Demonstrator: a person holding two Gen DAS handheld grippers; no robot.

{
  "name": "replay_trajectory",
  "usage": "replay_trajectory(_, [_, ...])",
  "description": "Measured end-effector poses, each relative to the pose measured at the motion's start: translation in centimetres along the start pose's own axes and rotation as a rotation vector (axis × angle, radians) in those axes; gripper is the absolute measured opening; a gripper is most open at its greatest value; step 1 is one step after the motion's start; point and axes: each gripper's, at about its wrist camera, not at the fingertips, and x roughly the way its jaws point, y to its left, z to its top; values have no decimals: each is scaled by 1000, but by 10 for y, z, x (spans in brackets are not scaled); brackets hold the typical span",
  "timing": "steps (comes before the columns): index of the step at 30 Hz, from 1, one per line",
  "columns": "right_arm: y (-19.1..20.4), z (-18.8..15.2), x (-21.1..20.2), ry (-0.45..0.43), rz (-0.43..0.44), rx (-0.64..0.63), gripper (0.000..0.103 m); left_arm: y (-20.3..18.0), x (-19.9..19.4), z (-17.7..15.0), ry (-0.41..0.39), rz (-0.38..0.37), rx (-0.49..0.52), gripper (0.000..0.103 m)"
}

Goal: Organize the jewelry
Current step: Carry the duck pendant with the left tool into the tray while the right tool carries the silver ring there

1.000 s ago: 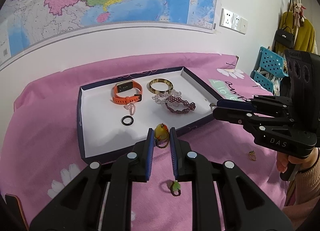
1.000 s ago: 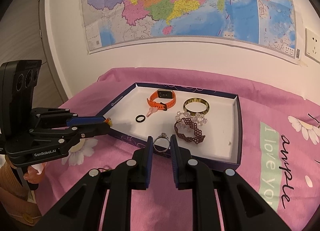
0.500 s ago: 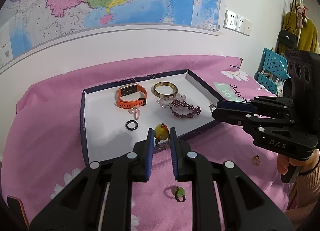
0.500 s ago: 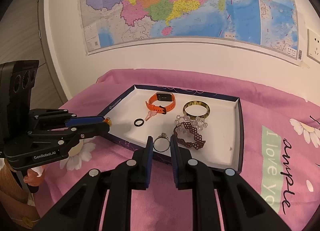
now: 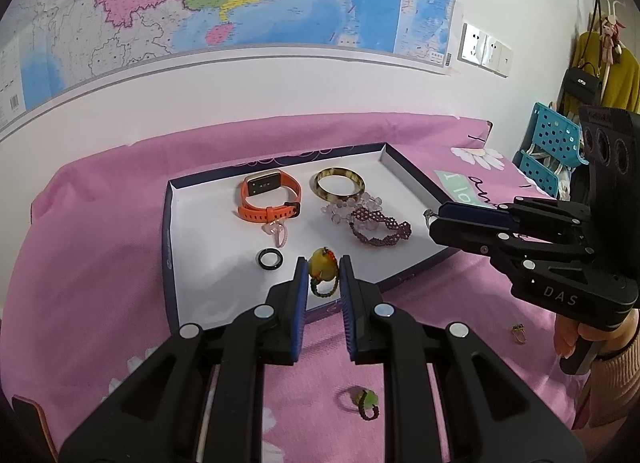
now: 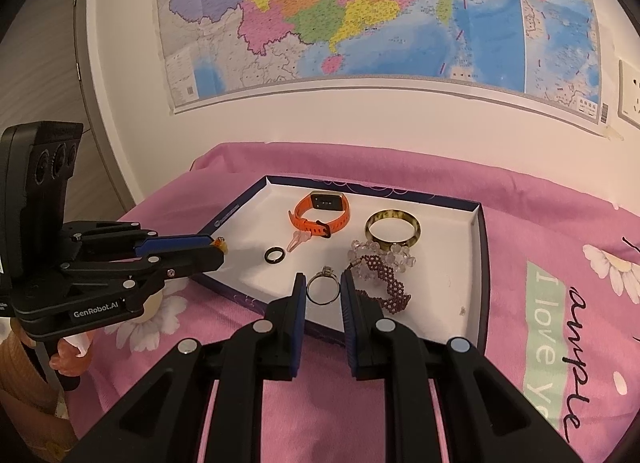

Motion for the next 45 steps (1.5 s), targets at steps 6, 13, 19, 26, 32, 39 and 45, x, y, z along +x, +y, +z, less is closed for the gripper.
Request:
replay_trajectory(6, [-1, 3, 3, 1, -4, -6, 16, 3, 3, 3, -1, 14, -2, 16])
replay_trajectory(13, [-3, 8, 11, 8, -13, -7, 16, 8, 9, 8, 4, 35, -9, 16])
replay_trajectory(19, [-5, 10, 21, 23, -26, -11, 16, 11, 18, 10, 18, 50, -12, 16])
replay_trajectory(26, [-10, 11, 31, 42, -35, -10, 16, 12, 26, 12, 32, 59, -18, 16])
replay_trajectory(32, [-13, 12, 36, 48, -39, -6, 16, 11, 31, 14, 41, 65, -18, 16])
replay_trajectory(39, [-16, 13, 40, 58, -40, -3, 16, 11, 38, 16, 53, 75, -17, 16])
replay_trajectory(45, [-17, 14, 44, 63, -43, 4, 16, 12, 45, 16, 69, 79, -18, 16])
